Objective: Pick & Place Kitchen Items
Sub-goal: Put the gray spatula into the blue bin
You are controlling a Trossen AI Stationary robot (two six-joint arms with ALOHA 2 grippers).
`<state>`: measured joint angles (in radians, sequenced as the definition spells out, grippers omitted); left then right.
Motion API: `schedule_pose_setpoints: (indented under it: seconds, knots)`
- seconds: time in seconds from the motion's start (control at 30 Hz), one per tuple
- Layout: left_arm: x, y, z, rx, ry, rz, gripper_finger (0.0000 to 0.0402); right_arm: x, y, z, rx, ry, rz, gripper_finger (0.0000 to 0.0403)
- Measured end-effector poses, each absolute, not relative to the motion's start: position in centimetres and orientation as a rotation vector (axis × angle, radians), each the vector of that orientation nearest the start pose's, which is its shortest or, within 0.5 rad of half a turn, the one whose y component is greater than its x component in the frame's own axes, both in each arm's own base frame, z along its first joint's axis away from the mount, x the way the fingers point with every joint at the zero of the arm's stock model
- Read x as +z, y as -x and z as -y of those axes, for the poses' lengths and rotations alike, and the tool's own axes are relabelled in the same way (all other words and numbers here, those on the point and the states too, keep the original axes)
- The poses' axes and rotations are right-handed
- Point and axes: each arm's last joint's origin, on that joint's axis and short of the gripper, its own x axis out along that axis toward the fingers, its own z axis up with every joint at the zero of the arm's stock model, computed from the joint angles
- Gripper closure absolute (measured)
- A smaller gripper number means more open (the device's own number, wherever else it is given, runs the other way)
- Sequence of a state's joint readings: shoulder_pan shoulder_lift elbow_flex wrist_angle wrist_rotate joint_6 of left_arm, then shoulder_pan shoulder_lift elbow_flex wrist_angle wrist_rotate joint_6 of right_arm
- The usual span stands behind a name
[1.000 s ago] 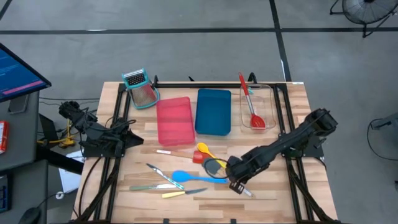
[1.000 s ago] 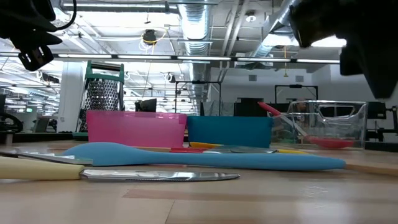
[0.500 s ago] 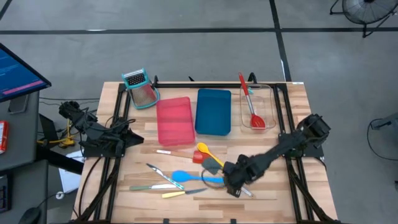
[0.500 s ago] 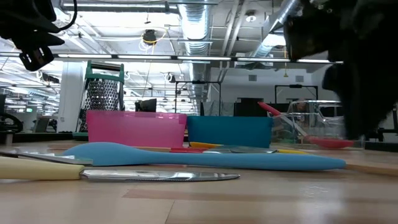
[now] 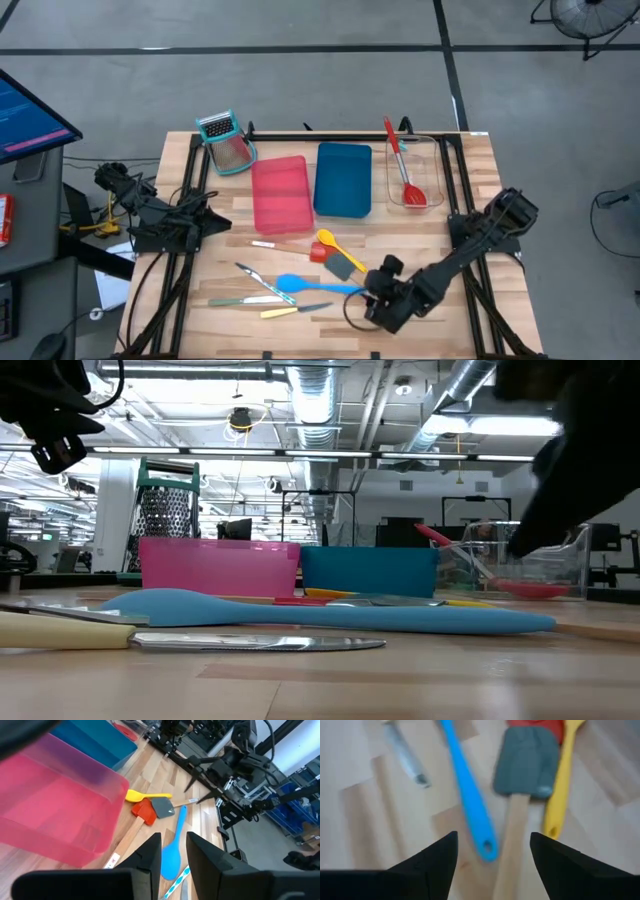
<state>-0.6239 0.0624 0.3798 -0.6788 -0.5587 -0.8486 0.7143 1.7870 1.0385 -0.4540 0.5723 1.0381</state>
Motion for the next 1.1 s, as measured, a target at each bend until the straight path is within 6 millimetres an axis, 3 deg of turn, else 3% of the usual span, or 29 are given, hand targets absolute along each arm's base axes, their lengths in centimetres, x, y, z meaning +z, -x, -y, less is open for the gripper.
schedule_pose_setpoints:
  seconds: [0.17, 0.47, 0.9, 1.1]
  knots:
    - [22.1, -5.5, 2.1, 0.066, 0.641, -0.305, 0.0325, 14.3, -26.7, -18.9, -0.341, -0.203, -0.89, 0.0158]
    - [22.1, -5.5, 2.1, 0.065, 0.638, -0.305, 0.0325, 13.5, -27.4, -17.8, -0.286, -0.19, -0.869, 0.0159]
    - [22.1, -5.5, 2.1, 0.064, 0.638, -0.306, 0.0325, 12.7, -27.7, -17.0, -0.289, -0.194, -0.841, 0.0159]
    - [22.1, -5.5, 2.1, 0.064, 0.638, -0.306, 0.0325, 10.8, -28.3, -17.4, -0.32, -0.257, -0.832, 0.0159]
